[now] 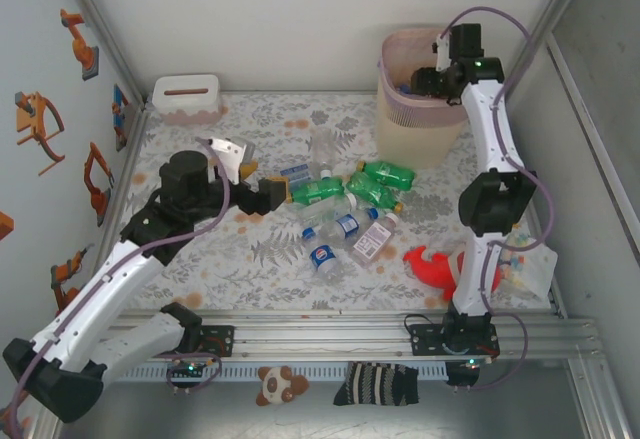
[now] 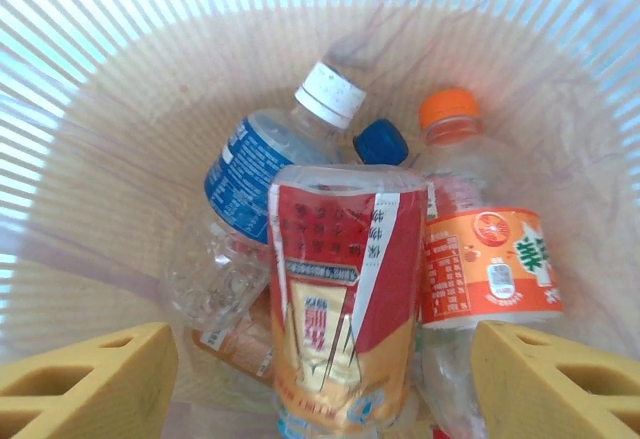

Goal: Put the plastic bottles in the bin

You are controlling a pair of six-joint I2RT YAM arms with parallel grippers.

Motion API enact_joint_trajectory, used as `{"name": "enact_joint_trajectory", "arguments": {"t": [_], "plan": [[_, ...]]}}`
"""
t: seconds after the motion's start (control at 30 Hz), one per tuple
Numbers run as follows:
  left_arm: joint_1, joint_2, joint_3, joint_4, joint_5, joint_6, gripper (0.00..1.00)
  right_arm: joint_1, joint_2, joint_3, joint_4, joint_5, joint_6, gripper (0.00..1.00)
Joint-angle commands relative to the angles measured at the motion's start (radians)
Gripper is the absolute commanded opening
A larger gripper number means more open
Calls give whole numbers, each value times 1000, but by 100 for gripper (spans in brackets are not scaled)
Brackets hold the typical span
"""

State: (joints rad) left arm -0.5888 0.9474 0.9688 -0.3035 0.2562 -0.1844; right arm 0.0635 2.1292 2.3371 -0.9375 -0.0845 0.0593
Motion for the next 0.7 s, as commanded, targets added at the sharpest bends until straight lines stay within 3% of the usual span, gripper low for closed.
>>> {"name": "enact_joint_trajectory", "arguments": {"t": [0.0, 0.4, 0.67], "plan": [[9, 42, 60, -91, -50, 88, 93, -6, -80, 37, -11, -1, -3, 76], [40, 341, 240, -337, -185, 285, 83, -6, -231, 19, -3, -57, 0, 76], [101, 587, 338, -514, -280, 429, 70, -6, -417, -168, 86, -90, 29, 76]]}}
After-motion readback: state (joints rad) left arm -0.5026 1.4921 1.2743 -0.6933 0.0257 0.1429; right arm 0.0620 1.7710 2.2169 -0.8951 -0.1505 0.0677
